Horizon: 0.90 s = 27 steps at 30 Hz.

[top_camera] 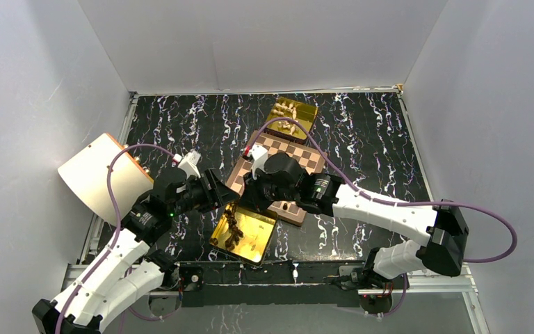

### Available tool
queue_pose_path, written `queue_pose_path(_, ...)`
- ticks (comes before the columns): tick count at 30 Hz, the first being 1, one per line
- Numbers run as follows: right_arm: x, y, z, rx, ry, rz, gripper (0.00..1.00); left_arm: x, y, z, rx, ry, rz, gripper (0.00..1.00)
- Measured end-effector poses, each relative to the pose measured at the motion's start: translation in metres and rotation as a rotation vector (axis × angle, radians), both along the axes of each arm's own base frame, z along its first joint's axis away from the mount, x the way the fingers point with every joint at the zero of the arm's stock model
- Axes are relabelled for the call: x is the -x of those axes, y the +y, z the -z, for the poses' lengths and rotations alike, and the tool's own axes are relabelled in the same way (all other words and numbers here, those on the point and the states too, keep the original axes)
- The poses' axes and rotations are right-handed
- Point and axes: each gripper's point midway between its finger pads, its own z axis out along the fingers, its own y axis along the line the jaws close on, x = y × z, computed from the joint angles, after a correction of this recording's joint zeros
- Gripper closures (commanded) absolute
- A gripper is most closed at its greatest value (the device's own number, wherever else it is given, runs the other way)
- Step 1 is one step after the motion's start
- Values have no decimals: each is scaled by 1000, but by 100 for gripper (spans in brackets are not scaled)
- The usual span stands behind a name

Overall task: Set up the chess pieces on the board
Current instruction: Pick up the chess piece from the storage box.

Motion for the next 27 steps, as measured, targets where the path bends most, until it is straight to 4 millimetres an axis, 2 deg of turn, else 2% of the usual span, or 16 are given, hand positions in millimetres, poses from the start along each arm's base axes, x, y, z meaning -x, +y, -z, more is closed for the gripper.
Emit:
queue_pose_path(7,-1,-1,-2,-9,16,25,91,-1,-2,2,21,11,-10,52)
queue_pose_path(12,-3,-2,-6,-31,19,62,91,-1,-1,2,24,2,-16,53)
queue_pose_path(21,-10,-7,-7,-45,17,109,92,1,6,21,-16,36,-38,52)
queue_pose_path(27,-26,-17,-3,-18,3,175,91,2,14,31,-76,37,-44,31)
